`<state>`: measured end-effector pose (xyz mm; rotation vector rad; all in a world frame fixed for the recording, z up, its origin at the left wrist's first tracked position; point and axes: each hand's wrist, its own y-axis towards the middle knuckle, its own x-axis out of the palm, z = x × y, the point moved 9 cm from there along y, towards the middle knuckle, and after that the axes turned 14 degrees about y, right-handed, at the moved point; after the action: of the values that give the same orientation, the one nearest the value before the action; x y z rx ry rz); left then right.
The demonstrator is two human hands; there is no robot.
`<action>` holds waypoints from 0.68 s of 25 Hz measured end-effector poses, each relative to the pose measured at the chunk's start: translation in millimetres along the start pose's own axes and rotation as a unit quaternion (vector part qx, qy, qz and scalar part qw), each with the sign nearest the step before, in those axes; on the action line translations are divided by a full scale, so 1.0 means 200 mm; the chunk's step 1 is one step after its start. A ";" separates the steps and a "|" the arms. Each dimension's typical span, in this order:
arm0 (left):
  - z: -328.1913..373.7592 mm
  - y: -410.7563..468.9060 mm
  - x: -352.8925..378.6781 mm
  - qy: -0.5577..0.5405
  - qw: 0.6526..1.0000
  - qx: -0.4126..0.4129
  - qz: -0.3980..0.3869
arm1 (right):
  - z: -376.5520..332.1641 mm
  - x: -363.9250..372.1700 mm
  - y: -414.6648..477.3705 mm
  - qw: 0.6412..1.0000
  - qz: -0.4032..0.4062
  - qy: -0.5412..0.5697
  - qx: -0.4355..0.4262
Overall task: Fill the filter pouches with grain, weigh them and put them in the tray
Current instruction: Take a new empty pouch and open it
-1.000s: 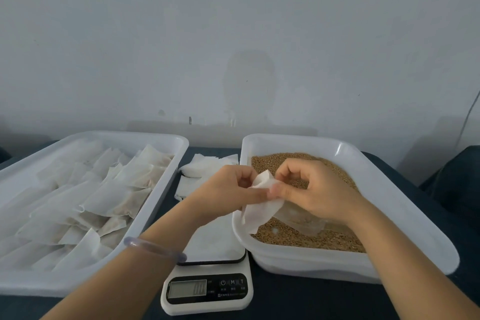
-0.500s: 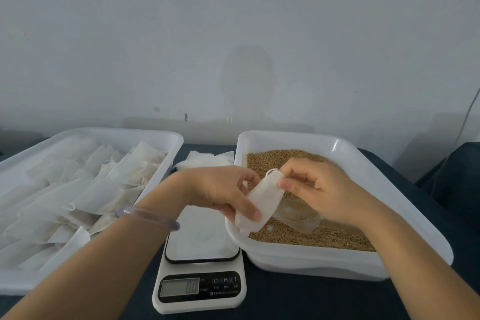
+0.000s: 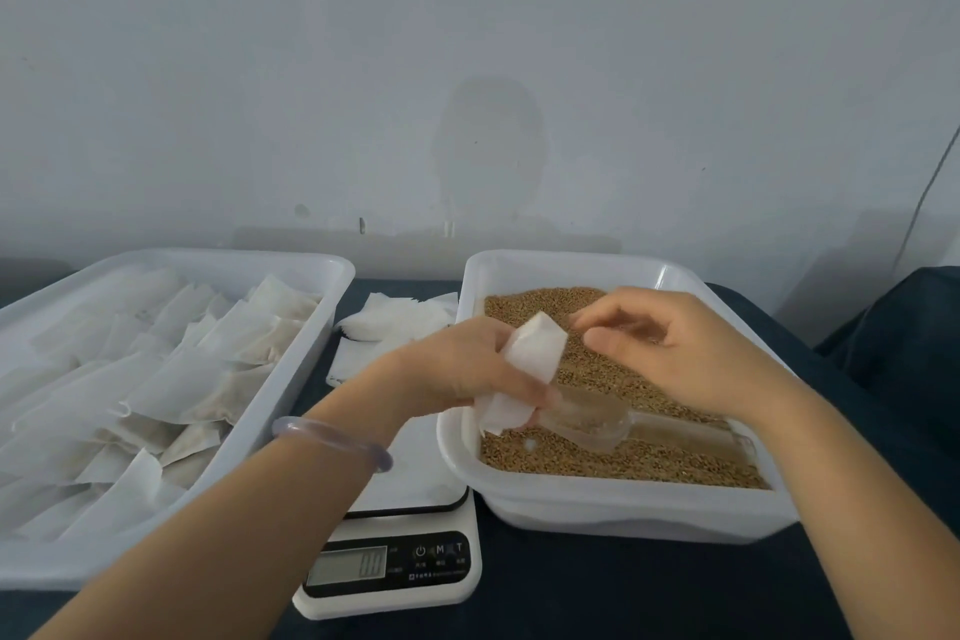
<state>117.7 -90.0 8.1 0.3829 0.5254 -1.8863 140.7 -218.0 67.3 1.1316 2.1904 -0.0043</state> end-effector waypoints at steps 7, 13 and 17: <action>-0.05 -0.14 -0.18 -0.067 0.983 0.009 0.170 | 0.65 0.02 -0.09 0.920 -0.142 -0.218 0.294; -0.03 -0.19 -0.20 -0.081 0.974 0.030 0.211 | 0.67 -0.05 -0.02 0.925 -0.115 -0.228 0.280; -0.06 -0.22 -0.24 -0.086 0.966 0.032 0.241 | 0.64 -0.19 0.12 0.911 -0.014 -0.317 0.264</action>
<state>94.2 -31.7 28.6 0.3482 0.2265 -1.4493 244.1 -268.1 -5.3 1.1589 1.6382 -0.9003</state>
